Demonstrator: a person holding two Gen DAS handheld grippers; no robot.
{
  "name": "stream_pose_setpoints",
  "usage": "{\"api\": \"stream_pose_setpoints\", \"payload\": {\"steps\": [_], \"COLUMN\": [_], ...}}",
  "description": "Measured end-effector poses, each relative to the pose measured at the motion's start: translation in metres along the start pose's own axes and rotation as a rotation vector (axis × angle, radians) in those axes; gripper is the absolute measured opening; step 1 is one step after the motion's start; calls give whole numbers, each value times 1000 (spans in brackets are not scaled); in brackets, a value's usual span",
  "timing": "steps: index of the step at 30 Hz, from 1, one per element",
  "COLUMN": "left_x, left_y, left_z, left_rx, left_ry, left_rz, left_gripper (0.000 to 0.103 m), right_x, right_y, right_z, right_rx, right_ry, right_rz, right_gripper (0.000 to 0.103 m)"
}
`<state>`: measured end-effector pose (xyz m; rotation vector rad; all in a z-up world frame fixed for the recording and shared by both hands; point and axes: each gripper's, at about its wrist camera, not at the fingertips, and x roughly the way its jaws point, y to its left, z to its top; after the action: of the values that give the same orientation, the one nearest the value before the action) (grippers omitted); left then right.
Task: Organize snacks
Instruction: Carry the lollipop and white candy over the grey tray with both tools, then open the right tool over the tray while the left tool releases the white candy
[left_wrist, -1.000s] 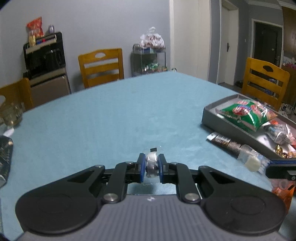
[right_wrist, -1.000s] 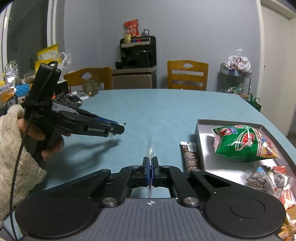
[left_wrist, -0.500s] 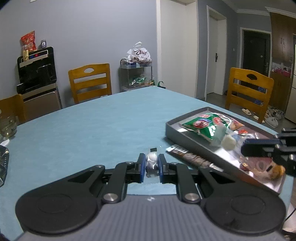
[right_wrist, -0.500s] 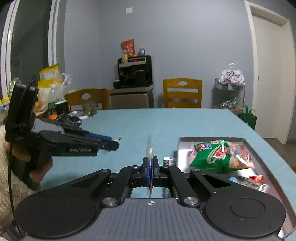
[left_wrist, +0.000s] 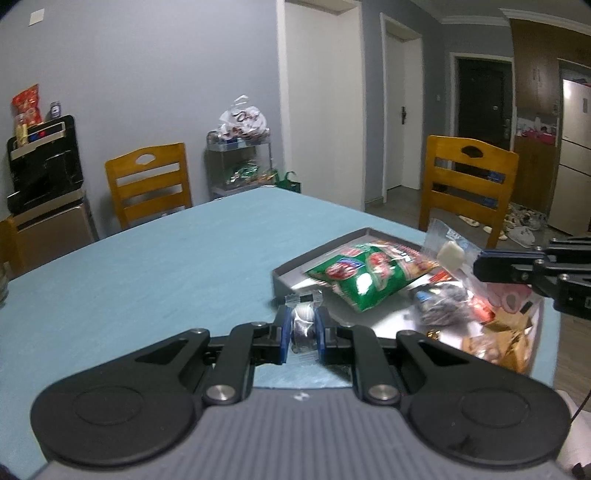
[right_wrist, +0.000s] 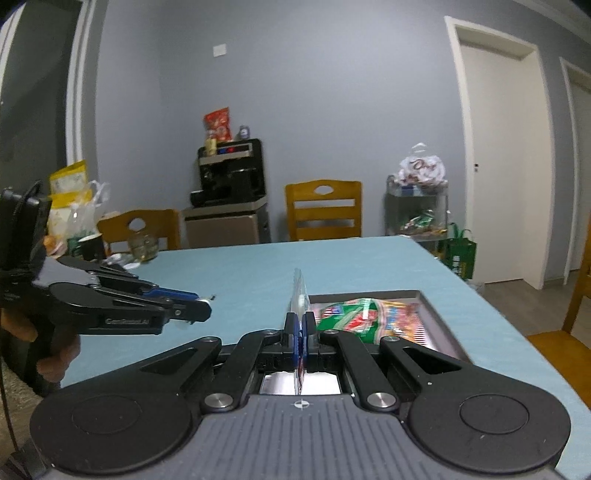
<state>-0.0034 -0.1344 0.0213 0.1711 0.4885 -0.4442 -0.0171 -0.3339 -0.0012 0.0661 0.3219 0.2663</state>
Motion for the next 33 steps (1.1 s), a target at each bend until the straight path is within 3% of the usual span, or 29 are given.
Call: {"api": "stream_pose_setpoints", "payload": {"steps": [16, 33], "left_x": [23, 50], "left_y": [-64, -109], "left_z": [10, -17], "left_rx": [87, 154], "left_ry": [14, 117], "left_rz": [-142, -264], "left_gripper": [11, 11], "right_x": [-17, -1], "right_y": [-54, -57], "right_z": [-12, -29], "right_rx": [80, 96], "right_ry": [-8, 100], "right_rz": [-93, 0], "right_gripper": [5, 5]}}
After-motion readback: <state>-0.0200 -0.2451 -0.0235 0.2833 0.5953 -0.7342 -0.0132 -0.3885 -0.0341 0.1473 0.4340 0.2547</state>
